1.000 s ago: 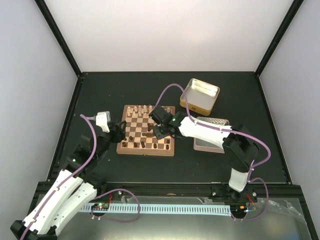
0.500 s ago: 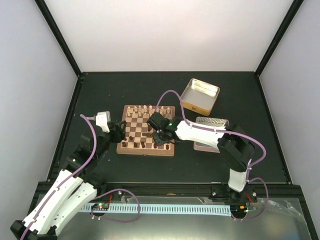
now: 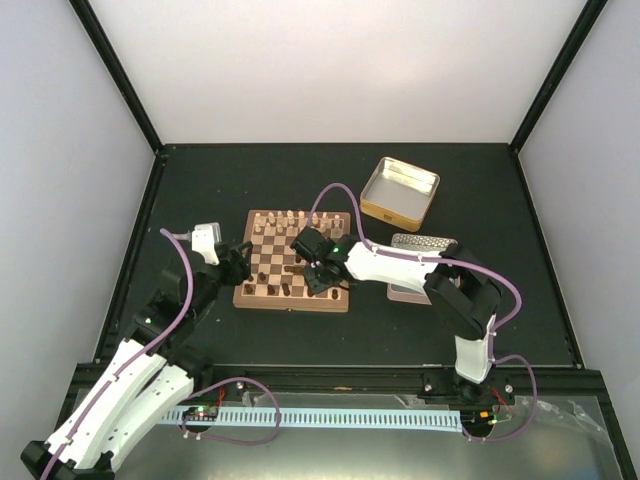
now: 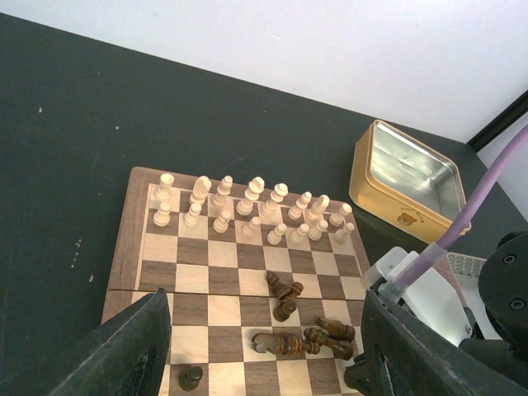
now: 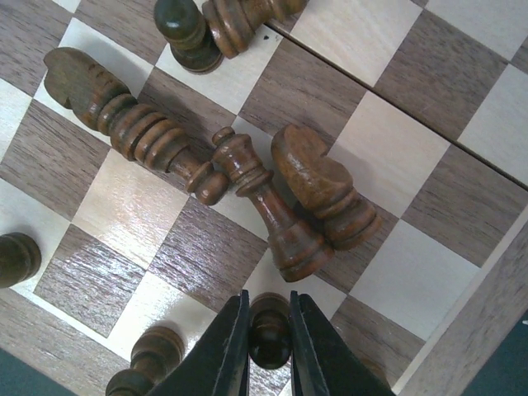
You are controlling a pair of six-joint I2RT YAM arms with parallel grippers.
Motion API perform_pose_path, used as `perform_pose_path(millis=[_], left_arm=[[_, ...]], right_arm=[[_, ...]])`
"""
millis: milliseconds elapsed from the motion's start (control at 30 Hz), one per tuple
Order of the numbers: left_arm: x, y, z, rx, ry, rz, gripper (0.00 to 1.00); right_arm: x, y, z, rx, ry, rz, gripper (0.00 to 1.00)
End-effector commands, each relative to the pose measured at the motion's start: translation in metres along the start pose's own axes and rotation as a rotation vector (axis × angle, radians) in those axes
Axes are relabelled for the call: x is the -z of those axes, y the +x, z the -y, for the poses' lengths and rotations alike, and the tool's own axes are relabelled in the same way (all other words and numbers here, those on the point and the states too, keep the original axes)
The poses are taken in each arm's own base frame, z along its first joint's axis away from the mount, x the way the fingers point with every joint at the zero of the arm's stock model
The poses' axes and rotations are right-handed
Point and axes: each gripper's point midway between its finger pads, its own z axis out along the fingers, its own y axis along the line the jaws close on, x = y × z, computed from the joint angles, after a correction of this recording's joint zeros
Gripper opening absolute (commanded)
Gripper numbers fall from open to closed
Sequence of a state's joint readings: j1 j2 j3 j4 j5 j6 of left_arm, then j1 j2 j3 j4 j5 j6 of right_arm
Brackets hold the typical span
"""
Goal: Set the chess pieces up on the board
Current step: Place the chess piece on the chessboard.
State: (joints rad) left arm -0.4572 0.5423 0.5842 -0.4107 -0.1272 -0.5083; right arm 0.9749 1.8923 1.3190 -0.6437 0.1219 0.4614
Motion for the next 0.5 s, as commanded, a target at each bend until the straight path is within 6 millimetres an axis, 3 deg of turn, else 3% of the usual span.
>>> perform_pose_path(millis=[0, 200, 467], left_arm=[[0.003, -0.005, 0.001, 0.006, 0.01, 0.024, 0.65], [0.003, -0.006, 0.001, 0.005, 0.01, 0.026, 0.65], [0.002, -0.004, 0.001, 0.003, 0.013, 0.019, 0.65]], right_arm=[[-0.005, -0.003, -0.002, 0.004, 0.005, 0.003, 0.15], [-0.002, -0.004, -0.001, 0.003, 0.01, 0.001, 0.22], [0.028, -0.026, -0.005, -0.039, -0.02, 0.09, 0.29]])
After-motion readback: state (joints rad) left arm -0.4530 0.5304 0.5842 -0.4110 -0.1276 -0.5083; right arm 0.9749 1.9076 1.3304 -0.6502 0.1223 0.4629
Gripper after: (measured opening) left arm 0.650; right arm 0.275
